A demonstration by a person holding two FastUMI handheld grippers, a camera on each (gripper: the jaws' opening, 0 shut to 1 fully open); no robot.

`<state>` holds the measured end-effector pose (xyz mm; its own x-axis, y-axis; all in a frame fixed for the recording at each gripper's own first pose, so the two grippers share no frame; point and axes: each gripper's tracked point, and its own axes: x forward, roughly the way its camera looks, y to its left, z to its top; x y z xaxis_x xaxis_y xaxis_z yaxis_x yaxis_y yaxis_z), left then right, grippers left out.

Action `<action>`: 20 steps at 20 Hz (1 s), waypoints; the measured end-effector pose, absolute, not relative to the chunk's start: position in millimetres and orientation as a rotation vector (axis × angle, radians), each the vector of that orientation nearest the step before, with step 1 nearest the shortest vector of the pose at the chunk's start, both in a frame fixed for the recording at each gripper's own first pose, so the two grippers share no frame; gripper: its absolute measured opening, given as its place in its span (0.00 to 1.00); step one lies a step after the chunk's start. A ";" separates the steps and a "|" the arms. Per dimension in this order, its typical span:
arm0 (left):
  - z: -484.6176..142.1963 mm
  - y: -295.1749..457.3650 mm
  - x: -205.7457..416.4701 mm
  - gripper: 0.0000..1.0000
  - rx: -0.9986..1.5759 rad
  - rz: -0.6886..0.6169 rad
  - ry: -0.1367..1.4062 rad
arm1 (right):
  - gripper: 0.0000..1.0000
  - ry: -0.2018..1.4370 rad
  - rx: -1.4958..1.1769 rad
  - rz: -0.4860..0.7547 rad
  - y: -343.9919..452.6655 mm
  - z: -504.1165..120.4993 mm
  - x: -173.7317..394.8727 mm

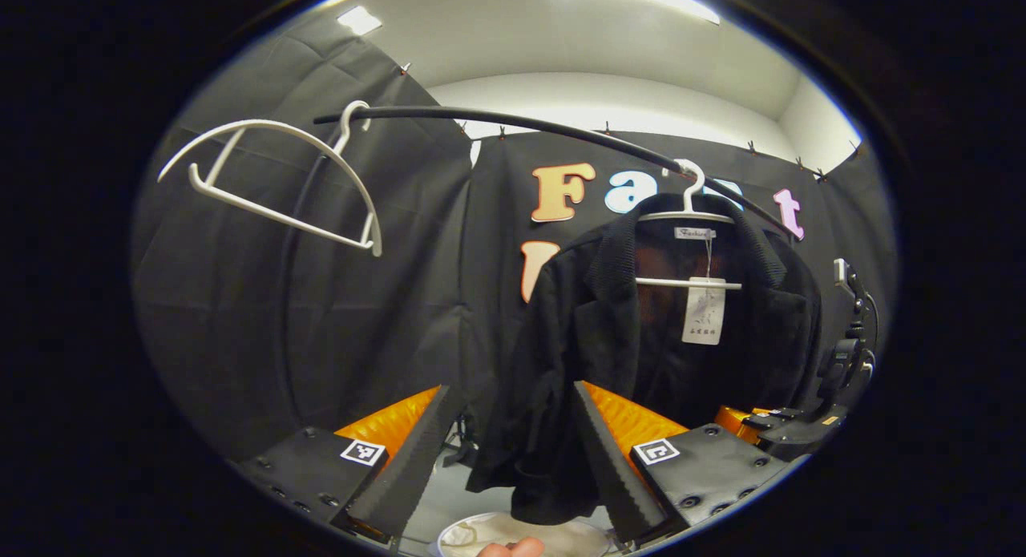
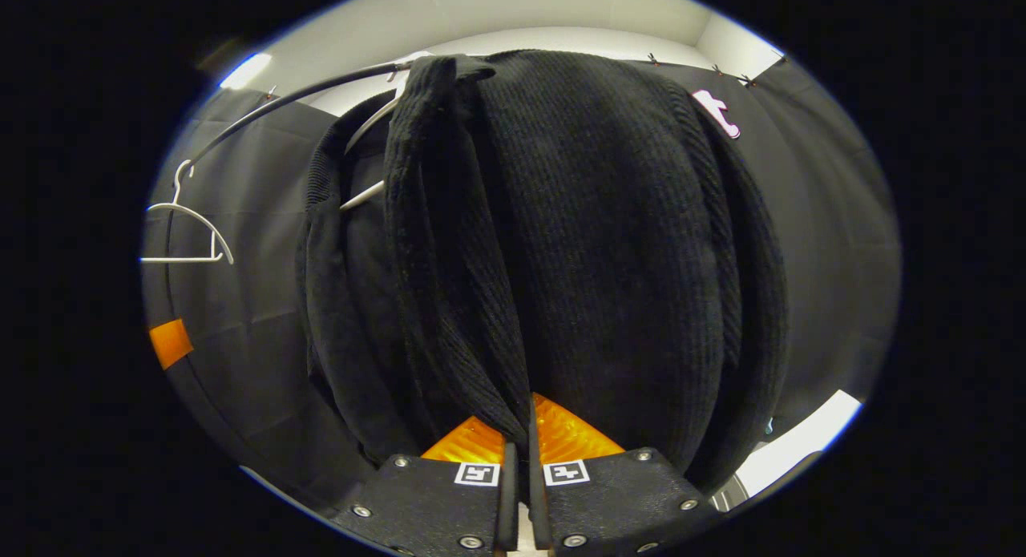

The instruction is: Grasp the clothes on the hanger with both hands and then place them into the laundry hamper below.

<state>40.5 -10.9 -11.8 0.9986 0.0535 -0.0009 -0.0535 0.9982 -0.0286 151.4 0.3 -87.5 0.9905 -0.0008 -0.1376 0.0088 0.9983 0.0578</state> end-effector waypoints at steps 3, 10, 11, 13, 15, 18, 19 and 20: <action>-26.6 -32.6 69.9 0.94 -0.034 -0.056 0.037 | 0.03 0.121 0.015 -0.007 -0.8 -78.4 133.0; -73.5 -104.1 132.9 0.94 -0.020 -0.239 0.071 | 0.04 0.027 0.006 -0.083 -9.6 -44.3 84.7; -77.3 -109.2 142.2 0.94 -0.015 -0.235 0.061 | 0.04 0.018 0.000 -0.101 -13.1 -40.6 80.5; -88.6 -114.0 157.8 0.98 0.013 -0.214 0.052 | 0.04 -0.001 0.013 -0.124 -16.9 -32.2 71.2; -100.2 -113.9 165.5 0.96 0.028 -0.182 0.059 | 0.05 -0.015 0.017 -0.139 -23.2 -23.1 67.3; -107.0 -101.5 181.9 0.77 0.042 -0.118 0.053 | 0.05 -0.025 -0.012 -0.160 -33.6 -19.0 64.1; -105.4 -93.4 185.0 0.65 0.035 -0.092 0.044 | 0.05 -0.024 -0.013 -0.159 -33.7 -18.8 63.6; -103.1 -84.0 186.6 0.53 0.014 -0.064 0.041 | 0.05 -0.026 -0.013 -0.155 -33.6 -18.0 63.2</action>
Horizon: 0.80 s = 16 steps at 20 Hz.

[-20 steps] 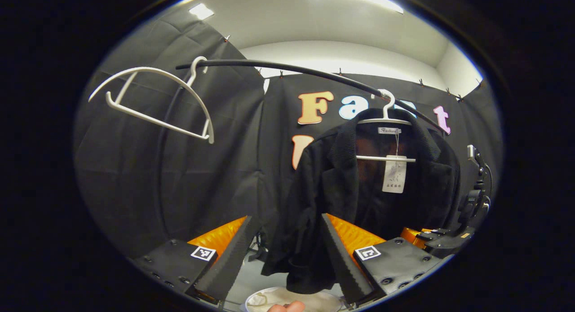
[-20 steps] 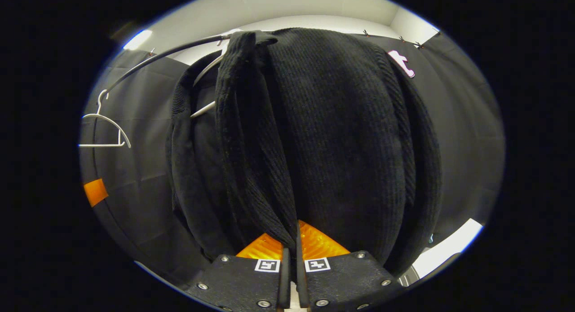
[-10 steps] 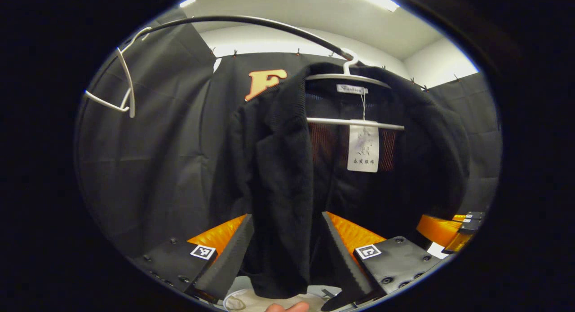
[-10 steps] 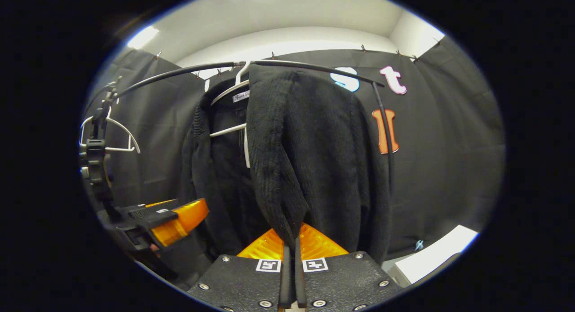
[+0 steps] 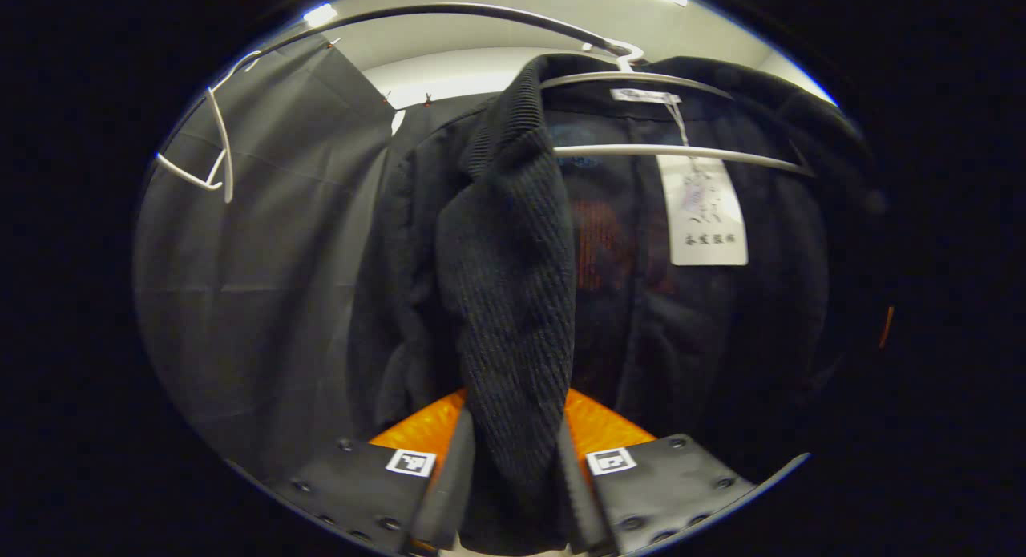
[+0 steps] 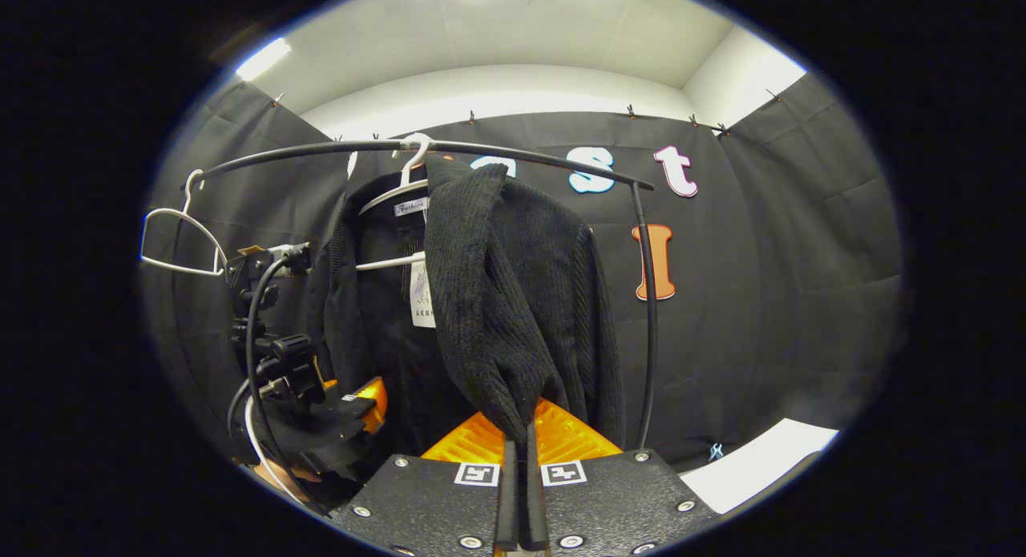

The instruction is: Grasp the clothes on the hanger with both hands and then place them into the laundry hamper below.

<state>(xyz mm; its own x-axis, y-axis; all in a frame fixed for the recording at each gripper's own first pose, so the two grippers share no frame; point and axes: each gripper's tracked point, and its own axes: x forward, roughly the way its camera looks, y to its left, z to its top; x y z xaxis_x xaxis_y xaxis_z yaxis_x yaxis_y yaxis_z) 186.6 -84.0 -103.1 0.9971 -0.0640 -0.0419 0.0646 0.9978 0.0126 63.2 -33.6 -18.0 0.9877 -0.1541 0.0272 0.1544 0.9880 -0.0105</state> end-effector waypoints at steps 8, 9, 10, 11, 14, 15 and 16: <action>-39.7 3.5 169.9 0.10 0.047 0.087 -0.060 | 0.02 -0.134 -0.090 -0.208 -70.1 30.9 53.2; -21.4 17.0 165.9 0.07 0.065 0.123 -0.105 | 0.00 -0.168 -0.110 -0.232 -82.5 46.2 52.4; -0.8 29.3 164.2 0.10 0.083 0.157 -0.151 | 0.00 -0.180 -0.130 -0.255 -95.0 60.0 51.7; 17.9 40.8 163.4 0.10 0.100 0.184 -0.188 | 0.00 -0.196 -0.145 -0.273 -105.1 71.3 54.5; 75.4 56.1 157.7 0.10 0.104 0.232 -0.309 | 0.00 -0.257 -0.158 -0.306 -123.5 113.5 60.3; 90.2 61.4 157.0 0.10 0.111 0.241 -0.342 | 0.00 -0.274 -0.172 -0.322 -132.9 128.8 63.6; 100.8 61.5 155.7 0.10 0.122 0.252 -0.367 | 0.00 -0.287 -0.187 -0.331 -140.7 143.7 69.6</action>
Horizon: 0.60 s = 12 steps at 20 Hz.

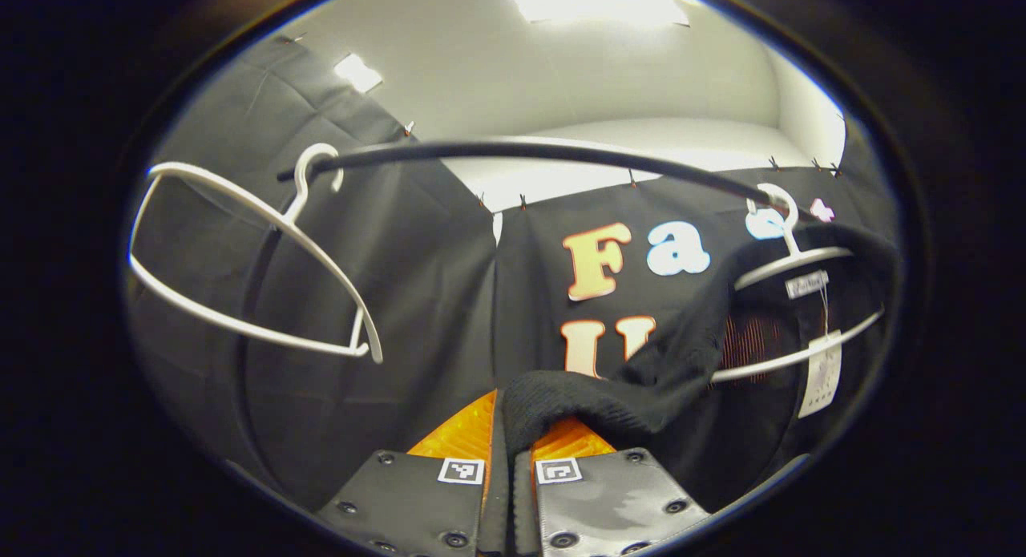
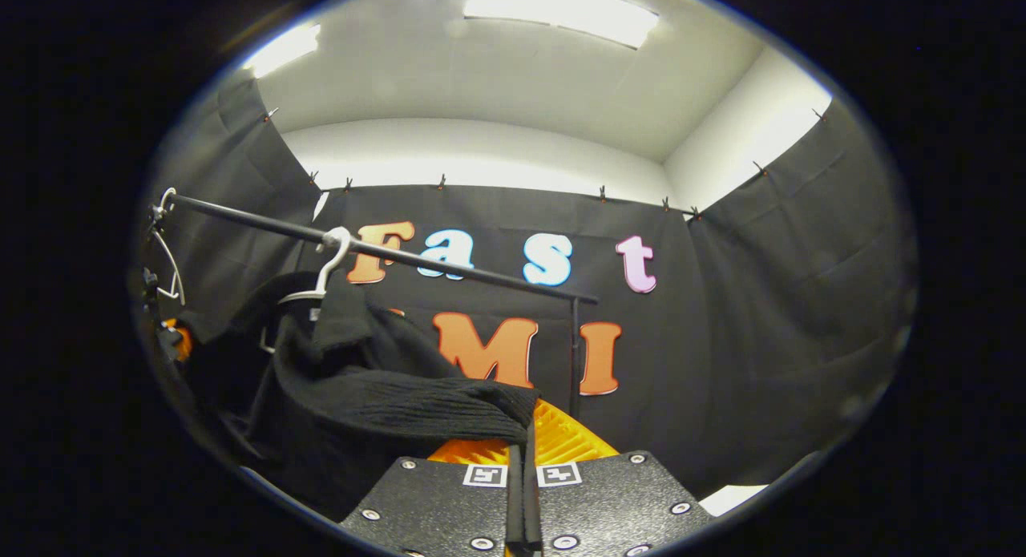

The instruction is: Grasp the clothes on the hanger with both hands and then place them into the laundry hamper below.

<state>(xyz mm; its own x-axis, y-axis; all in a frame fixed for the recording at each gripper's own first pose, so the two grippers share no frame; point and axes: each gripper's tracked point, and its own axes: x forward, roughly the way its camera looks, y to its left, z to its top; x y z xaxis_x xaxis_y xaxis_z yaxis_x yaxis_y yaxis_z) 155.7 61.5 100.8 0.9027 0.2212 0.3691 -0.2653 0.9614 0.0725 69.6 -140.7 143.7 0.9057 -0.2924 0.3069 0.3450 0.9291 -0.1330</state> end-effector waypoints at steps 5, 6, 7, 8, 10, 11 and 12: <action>131.2 75.8 158.7 0.10 0.110 0.286 -0.415 | 0.00 -0.332 -0.202 -0.374 -185.6 206.8 113.5; 134.1 75.9 161.9 0.10 0.106 0.287 -0.415 | 0.00 -0.336 -0.201 -0.377 -192.1 214.9 124.2; 136.0 75.6 166.1 0.10 0.102 0.287 -0.415 | 0.00 -0.338 -0.204 -0.382 -199.8 220.1 137.2; 138.1 74.8 168.5 0.10 0.100 0.290 -0.417 | 0.00 -0.336 -0.209 -0.388 -206.3 219.6 148.3; 142.2 76.3 174.0 0.10 0.101 0.295 -0.425 | 0.00 -0.315 -0.218 -0.383 -213.8 209.3 171.3; 143.9 78.0 174.8 0.10 0.106 0.299 -0.432 | 0.00 -0.301 -0.220 -0.372 -215.8 200.9 181.9; 145.5 79.6 175.6 0.10 0.110 0.306 -0.439 | 0.00 -0.273 -0.217 -0.358 -214.9 185.1 189.3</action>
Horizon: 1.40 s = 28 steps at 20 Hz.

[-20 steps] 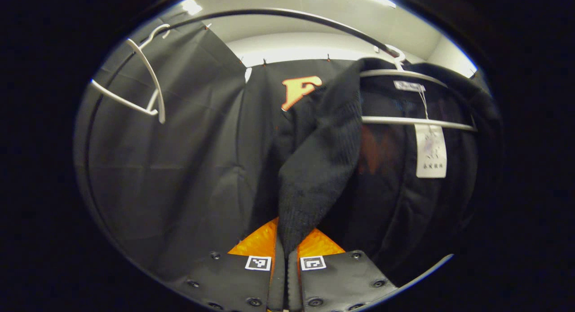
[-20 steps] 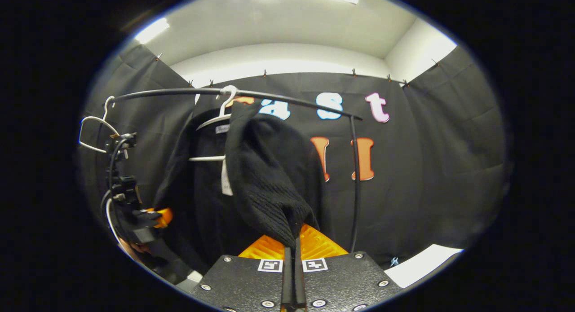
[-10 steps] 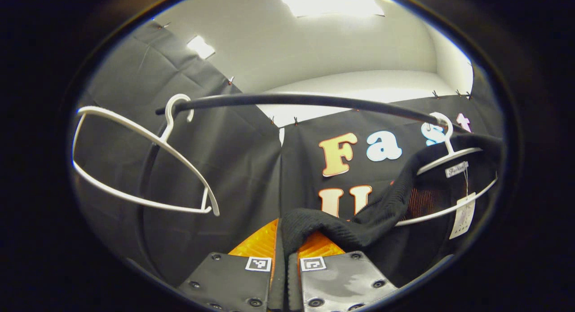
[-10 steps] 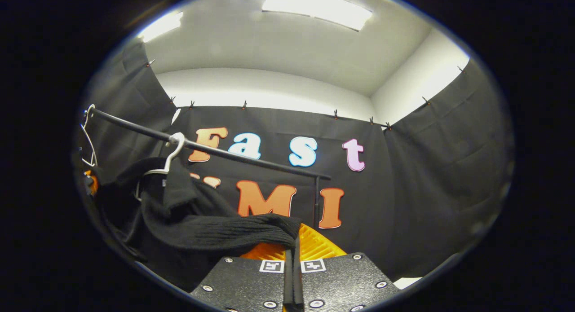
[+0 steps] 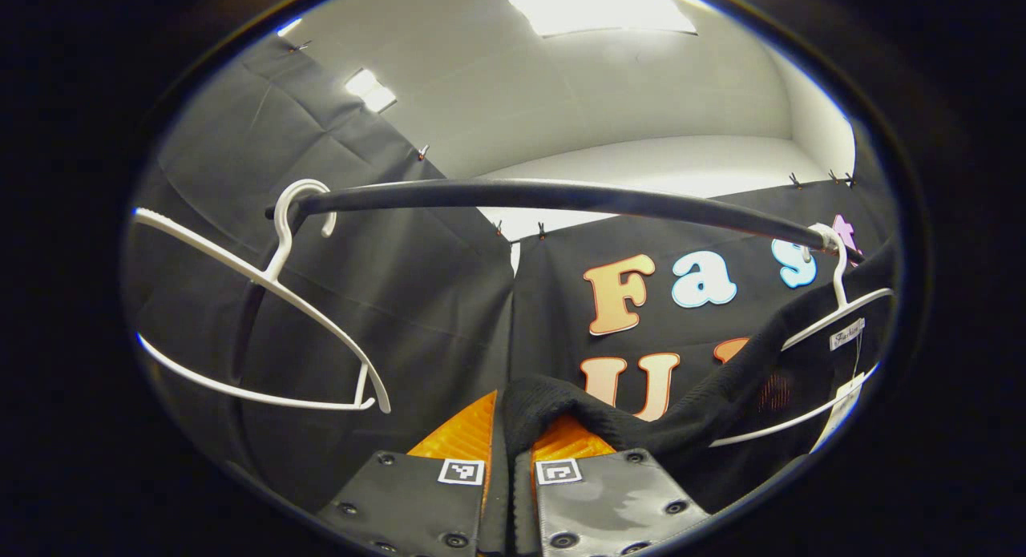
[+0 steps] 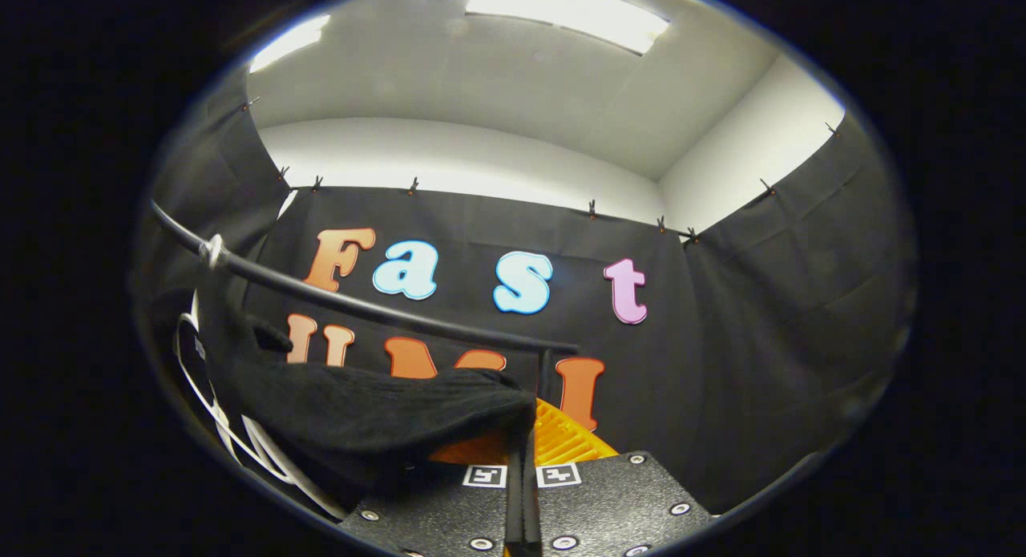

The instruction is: Grasp the clothes on the hanger with both hands and then place them into the laundry hamper below.

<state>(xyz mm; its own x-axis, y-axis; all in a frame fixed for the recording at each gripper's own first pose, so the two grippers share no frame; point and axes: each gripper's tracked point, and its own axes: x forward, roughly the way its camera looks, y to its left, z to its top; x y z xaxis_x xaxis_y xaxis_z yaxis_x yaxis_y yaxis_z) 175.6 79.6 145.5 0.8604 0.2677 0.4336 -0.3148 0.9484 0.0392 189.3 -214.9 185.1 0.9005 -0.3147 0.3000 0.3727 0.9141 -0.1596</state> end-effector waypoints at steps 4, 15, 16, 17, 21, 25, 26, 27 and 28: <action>147.6 94.8 187.0 0.10 0.126 0.365 -0.426 | 0.00 -0.225 -0.240 -0.315 -196.8 120.9 194.9; 104.3 136.0 223.1 0.10 0.142 0.443 -0.326 | 0.00 -0.115 -0.141 -0.169 -132.0 16.0 186.9; 102.2 137.1 221.1 0.10 0.148 0.444 -0.323 | 0.00 -0.114 -0.141 -0.160 -125.7 14.9 183.3; 101.8 136.7 219.4 0.10 0.146 0.442 -0.322 | 0.00 -0.111 -0.139 -0.152 -118.9 13.3 182.2; 91.2 156.9 218.1 0.10 0.153 0.471 -0.290 | 0.00 -0.105 -0.123 -0.118 -99.0 12.6 176.3; 59.1 165.2 206.6 0.10 0.114 0.456 -0.211 | 0.00 -0.087 -0.103 -0.072 -71.5 2.6 164.3; 52.9 162.6 200.6 0.10 0.112 0.449 -0.197 | 0.00 -0.081 -0.103 -0.056 -62.9 -2.6 162.1; 47.1 159.7 193.3 0.10 0.121 0.438 -0.185 | 0.00 -0.071 -0.108 -0.042 -55.6 -7.5 160.2; 40.7 155.8 186.9 0.10 0.142 0.427 -0.167 | 0.00 -0.058 -0.112 -0.024 -46.3 -14.1 158.3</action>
